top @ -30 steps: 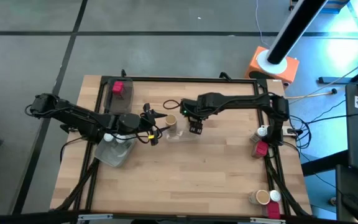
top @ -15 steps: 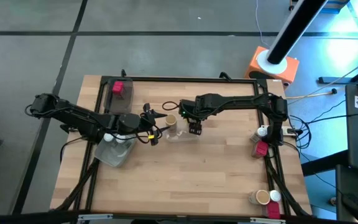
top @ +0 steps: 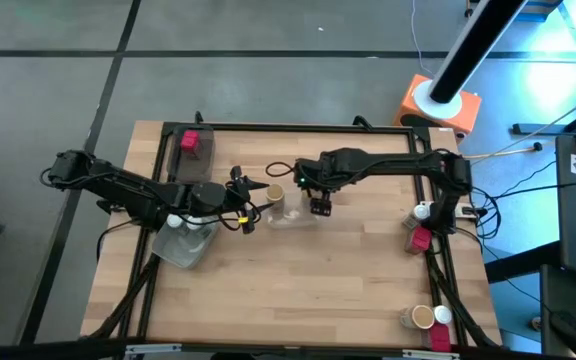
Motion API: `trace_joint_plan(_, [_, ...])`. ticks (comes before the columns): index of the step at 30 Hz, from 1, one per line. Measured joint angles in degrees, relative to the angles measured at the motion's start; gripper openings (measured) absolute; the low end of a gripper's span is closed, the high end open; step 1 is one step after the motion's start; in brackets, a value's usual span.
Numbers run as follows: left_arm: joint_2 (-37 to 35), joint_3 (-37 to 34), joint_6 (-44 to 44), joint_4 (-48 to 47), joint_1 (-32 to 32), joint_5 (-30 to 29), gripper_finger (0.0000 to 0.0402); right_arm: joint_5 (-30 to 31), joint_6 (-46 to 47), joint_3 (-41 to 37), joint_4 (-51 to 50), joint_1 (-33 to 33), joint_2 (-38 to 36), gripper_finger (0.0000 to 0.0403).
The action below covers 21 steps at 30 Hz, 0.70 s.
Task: Sort spices by type
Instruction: Put the top white seasoning bottle into the gray bin
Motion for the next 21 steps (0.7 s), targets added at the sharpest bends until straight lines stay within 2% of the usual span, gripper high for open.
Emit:
trace_joint_plan(15, [0.0,0.0,-0.2,0.0,0.0,0.0,0.0245,0.1,11.1,-0.2,-11.8,13.2,-13.9,0.0369])
trace_joint_plan(21, [0.0,0.0,-0.6,-0.1,0.0,0.0,0.0245,0.1,16.2,-5.0,-12.7,17.4,-20.0,0.0369])
